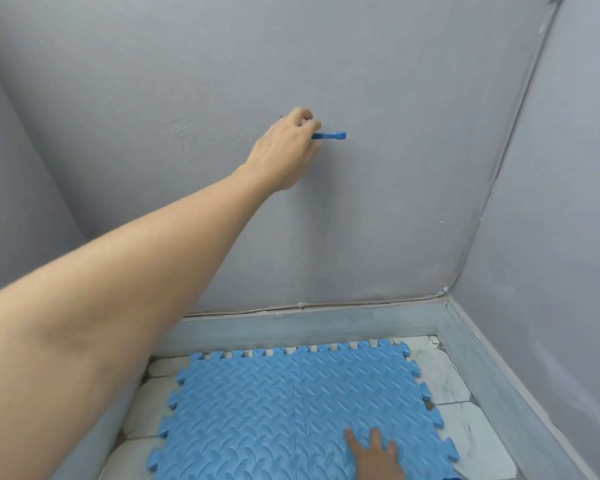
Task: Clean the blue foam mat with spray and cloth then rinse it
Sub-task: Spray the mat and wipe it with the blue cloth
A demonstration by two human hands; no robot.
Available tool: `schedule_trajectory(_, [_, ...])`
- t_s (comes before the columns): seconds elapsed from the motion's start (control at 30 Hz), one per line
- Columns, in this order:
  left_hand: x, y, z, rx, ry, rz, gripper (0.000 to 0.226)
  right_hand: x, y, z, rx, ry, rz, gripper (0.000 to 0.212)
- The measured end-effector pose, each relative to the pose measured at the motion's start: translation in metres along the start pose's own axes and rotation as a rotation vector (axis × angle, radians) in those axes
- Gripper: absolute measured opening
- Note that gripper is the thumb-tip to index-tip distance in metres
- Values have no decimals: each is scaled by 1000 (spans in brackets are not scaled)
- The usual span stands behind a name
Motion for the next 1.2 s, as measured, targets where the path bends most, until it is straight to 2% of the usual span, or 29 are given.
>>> schedule_trajectory(0.07, [9, -1, 7, -39, 133, -47, 40, -1, -3, -14, -13, -11, -38, 83])
schedule_trajectory(0.13, [18, -1, 9, -84, 114, -66, 40, 6, -2, -22, -39, -2, -78, 96])
schedule_trajectory(0.2, [24, -4, 8, -102, 50, -26, 40, 2, 0, -24, -46, 7, -106, 100])
schedule_trajectory(0.27, [28, -8, 9, -106, 20, 41, 40, -18, 2, -24, -56, 18, -70, 93])
schedule_trajectory(0.33, [26, -10, 10, -130, 12, 63, 41, -62, 9, -21, -94, -11, 5, 76])
schedule_trajectory(0.47, [26, -9, 10, -120, 34, 34, 41, -167, 36, -31, -186, -427, 153, 42])
schedule_trajectory(0.53, [26, -9, 10, -113, 48, 44, 40, -208, 47, -43, -222, -559, 234, 33])
schedule_trajectory(0.67, [25, -11, 11, -147, 70, 22, 42, -285, 57, -76, -317, -776, 359, 27])
schedule_trajectory(0.8, [27, -11, 12, -203, 63, -20, 42, -333, 57, -103, -367, -931, 363, 26])
schedule_trajectory(1.0, [28, -10, 15, -299, 54, -174, 47, -344, 51, -106, -337, -952, 307, 27])
schedule_trajectory(1.2, [27, -6, 16, -318, 73, -279, 45, -338, 51, -102, -320, -967, 283, 29])
Point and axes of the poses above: each hand's wrist, its own z-axis towards the middle knuckle, its own x-axis out of the palm, y = z × x, the point moved 3 cm from there along z, towards the middle knuckle, and after that the axes turned 3 degrees about -y, right-handed, at the moved point
